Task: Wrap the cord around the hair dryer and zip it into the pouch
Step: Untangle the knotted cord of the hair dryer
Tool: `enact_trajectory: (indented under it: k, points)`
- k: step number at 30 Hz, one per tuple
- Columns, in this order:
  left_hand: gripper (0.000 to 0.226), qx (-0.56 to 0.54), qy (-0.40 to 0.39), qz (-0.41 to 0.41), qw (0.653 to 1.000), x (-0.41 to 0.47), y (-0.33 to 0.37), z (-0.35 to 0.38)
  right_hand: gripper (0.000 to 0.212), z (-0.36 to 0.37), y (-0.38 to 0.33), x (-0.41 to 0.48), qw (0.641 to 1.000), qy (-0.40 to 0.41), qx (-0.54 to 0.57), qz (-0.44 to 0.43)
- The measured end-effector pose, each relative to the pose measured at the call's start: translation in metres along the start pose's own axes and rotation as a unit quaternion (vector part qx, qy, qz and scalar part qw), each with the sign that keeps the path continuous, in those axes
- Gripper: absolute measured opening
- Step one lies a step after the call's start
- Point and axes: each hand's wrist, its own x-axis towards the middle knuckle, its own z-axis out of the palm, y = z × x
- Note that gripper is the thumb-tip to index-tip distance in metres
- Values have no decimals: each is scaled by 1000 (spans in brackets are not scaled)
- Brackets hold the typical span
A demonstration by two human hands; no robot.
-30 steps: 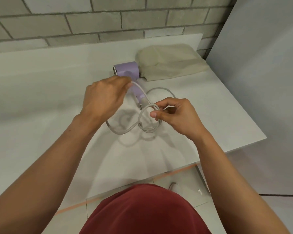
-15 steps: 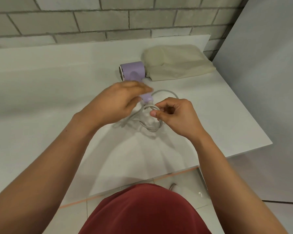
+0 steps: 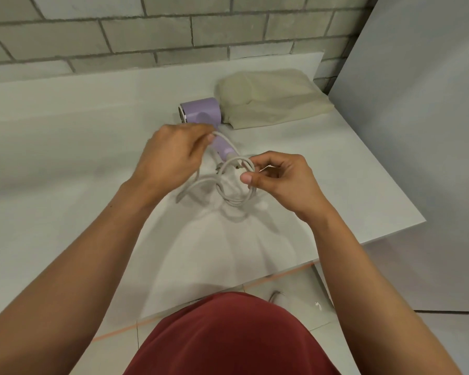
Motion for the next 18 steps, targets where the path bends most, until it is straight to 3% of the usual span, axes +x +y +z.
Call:
enact_trajectory:
  k: [3,8,11,15,18]
  points:
    - [31,-31,44,-65,996,-2,-10,-14,12,1,2,-1,1000,-6,-8,4]
    - [26,7,-60,-90,994,-7,-21,-19,12,5,3,1,999,-13,-42,6]
    - [48,20,-61,-9,998,-8,-11,-23,13,7,2,2,998,-23,-63,-2]
    - [45,16,-133,167,977,-1,9,-15,15,6,0,5,997,-28,-74,-15]
    - [39,60,-170,184,966,2,21,-10,14,3,-3,6,996,-16,-83,-29]
